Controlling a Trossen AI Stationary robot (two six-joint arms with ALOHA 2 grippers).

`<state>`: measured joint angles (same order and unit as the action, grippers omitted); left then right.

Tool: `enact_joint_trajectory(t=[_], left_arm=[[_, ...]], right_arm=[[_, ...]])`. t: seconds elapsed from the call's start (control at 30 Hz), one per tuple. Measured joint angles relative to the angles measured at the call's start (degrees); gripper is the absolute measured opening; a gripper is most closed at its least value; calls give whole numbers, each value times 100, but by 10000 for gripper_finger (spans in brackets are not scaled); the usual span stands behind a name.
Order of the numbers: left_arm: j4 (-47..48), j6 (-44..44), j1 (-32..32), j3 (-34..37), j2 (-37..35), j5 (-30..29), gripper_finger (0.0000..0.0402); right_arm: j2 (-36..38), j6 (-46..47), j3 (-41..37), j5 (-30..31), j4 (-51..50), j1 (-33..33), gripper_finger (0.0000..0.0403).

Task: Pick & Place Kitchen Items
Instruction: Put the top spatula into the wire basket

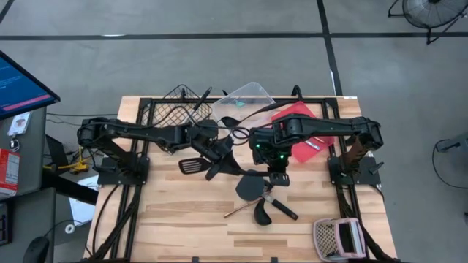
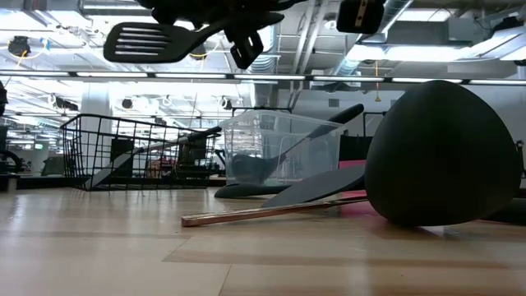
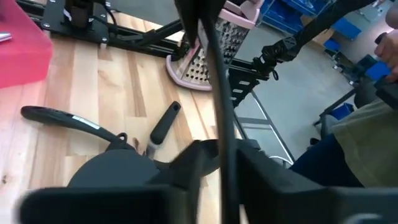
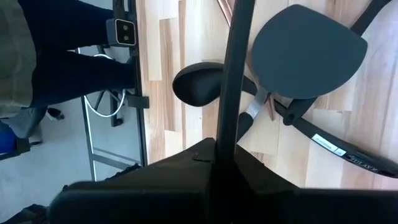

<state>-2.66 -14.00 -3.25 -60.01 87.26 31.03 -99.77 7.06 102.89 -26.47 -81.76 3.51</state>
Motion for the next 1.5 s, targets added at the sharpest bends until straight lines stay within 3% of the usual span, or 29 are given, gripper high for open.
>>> enact_joint_trajectory(t=[0.13,0.27,0.47,0.8,0.97,1.27,1.37,1.5], left_arm=[[13,2,1,0,-4,79,9],[59,4,-2,5,-8,90,3],[-13,-24,-23,4,-11,-257,1],[-67,-2,-298,-2,-348,-1214,1],[-36,27,-554,11,-885,-2678,0],[109,1270,-1074,4,-2190,-5726,0],[269,1600,-1310,0,-2355,-6241,0],[292,1914,-1691,4,-2373,-6418,0]], right_arm=[[0,3,-2,2,57,2,7],[15,19,-9,286,143,10,18],[304,157,-4,662,311,-30,91],[1751,1044,-4,1376,348,-155,177],[2661,1780,2,1983,438,-1,183],[3772,2750,0,4706,516,579,160],[3940,2797,0,5354,513,768,154],[3992,2907,0,5726,456,912,148]])
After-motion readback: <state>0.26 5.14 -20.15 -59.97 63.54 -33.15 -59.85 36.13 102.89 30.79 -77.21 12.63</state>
